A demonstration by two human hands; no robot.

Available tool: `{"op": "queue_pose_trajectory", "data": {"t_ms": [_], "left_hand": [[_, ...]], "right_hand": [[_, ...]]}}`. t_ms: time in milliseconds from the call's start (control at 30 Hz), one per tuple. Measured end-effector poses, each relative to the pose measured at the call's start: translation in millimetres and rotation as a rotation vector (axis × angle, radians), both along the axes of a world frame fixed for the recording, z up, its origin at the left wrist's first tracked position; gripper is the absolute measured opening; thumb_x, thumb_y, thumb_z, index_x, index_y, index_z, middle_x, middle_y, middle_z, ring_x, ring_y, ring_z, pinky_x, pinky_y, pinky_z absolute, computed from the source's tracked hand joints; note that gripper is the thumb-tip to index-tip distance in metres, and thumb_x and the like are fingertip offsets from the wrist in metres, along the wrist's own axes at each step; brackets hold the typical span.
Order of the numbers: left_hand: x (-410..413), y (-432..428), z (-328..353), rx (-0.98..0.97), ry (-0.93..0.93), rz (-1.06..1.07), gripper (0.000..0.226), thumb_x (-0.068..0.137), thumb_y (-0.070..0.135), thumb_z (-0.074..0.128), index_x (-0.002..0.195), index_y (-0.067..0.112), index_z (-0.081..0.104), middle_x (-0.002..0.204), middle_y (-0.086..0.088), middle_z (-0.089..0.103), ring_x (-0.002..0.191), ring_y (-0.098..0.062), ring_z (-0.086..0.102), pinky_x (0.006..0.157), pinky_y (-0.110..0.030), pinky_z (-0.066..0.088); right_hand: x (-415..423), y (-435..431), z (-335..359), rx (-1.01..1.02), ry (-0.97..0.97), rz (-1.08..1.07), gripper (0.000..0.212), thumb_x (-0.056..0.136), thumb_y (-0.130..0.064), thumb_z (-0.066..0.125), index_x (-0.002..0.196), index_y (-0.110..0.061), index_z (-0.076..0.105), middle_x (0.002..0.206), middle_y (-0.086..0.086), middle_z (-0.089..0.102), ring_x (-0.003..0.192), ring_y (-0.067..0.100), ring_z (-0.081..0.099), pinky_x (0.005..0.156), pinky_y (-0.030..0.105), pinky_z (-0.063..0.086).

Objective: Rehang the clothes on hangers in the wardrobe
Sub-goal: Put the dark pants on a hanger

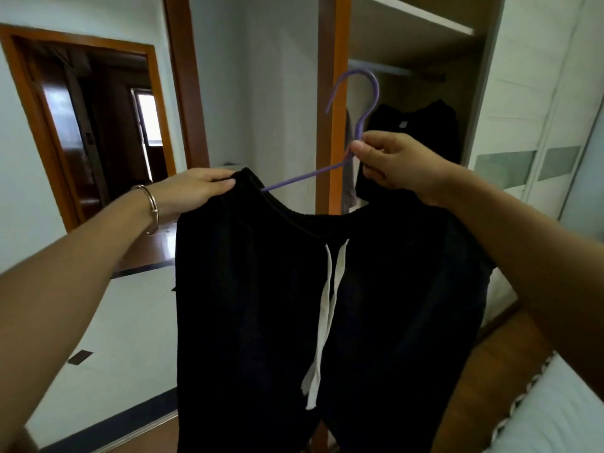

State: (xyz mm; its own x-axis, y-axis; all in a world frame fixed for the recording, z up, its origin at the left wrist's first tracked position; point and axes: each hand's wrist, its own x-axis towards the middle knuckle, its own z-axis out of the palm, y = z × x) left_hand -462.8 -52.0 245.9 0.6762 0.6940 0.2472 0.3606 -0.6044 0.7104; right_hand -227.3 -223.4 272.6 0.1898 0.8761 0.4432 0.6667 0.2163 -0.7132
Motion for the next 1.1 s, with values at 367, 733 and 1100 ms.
{"op": "queue_pose_trajectory", "data": {"t_ms": [367, 733, 1100], "left_hand": [[176, -2, -19, 0.525, 0.034, -0.134, 0.029, 0.094, 0.033, 0.039, 0.081, 0.020, 0.061, 0.077, -0.013, 0.062, 0.075, -0.027, 0.055, 0.063, -0.020, 0.039], [353, 9, -49, 0.582, -0.095, -0.415, 0.025, 0.093, 0.033, 0.042, 0.101, 0.016, 0.060, 0.078, 0.004, 0.055, 0.073, -0.017, 0.053, 0.067, -0.034, 0.042], [507, 59, -58, 0.625, -0.345, -0.464, 0.028, 0.095, 0.021, 0.043, 0.109, 0.004, 0.061, 0.101, -0.016, 0.061, 0.093, -0.029, 0.058, 0.079, -0.032, 0.042]], "right_hand": [[116, 7, -9, 0.065, -0.026, -0.285, 0.023, 0.096, -0.029, 0.044, 0.087, -0.020, 0.063, 0.057, 0.001, 0.046, 0.039, 0.002, 0.039, 0.039, 0.006, 0.032], [239, -11, -37, 0.074, 0.079, -0.565, 0.023, 0.093, -0.030, 0.051, 0.077, -0.021, 0.065, 0.059, 0.003, 0.049, 0.051, 0.009, 0.042, 0.049, 0.015, 0.035], [316, 28, -30, -0.014, 0.136, -0.788, 0.016, 0.091, -0.028, 0.053, 0.087, -0.020, 0.067, 0.076, 0.005, 0.067, 0.053, 0.012, 0.051, 0.052, 0.017, 0.042]]}}
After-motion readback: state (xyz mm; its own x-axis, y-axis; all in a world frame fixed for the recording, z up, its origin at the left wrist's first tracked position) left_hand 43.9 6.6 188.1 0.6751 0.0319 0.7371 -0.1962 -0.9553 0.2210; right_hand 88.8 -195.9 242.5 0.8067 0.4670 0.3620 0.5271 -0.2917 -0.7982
